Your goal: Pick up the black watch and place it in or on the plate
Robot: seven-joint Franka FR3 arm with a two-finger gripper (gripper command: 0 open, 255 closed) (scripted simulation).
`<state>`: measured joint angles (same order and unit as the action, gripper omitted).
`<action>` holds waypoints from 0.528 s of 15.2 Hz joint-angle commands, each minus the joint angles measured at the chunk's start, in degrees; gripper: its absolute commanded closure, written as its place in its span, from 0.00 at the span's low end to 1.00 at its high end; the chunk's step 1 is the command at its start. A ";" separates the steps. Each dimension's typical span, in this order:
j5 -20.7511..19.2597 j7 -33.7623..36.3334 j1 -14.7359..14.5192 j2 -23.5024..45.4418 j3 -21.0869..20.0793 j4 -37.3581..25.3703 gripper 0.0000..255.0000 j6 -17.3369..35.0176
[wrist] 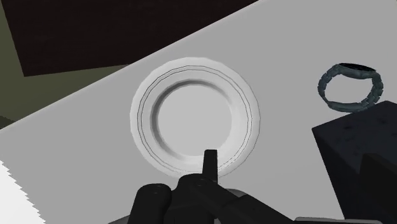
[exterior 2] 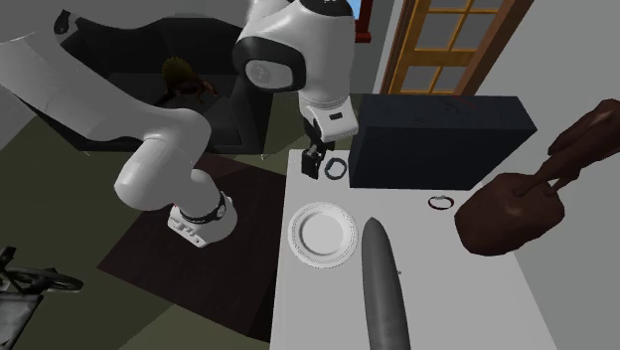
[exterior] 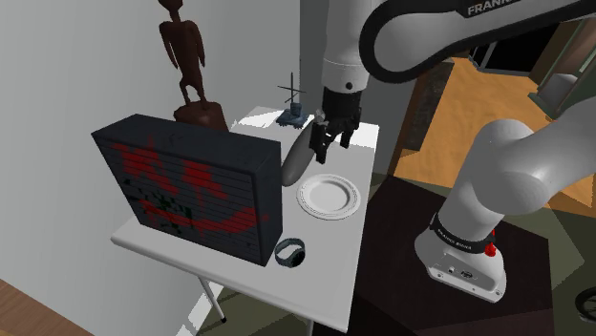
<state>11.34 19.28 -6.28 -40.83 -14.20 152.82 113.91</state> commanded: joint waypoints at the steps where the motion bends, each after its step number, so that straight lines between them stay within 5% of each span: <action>1: 1.25 1.69 -0.89 2.56 -2.30 1.46 0.00 4.11; 8: 3.75 7.77 -2.79 14.43 -10.30 3.79 0.00 18.30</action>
<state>14.87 26.33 -8.89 -27.84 -23.57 156.13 130.21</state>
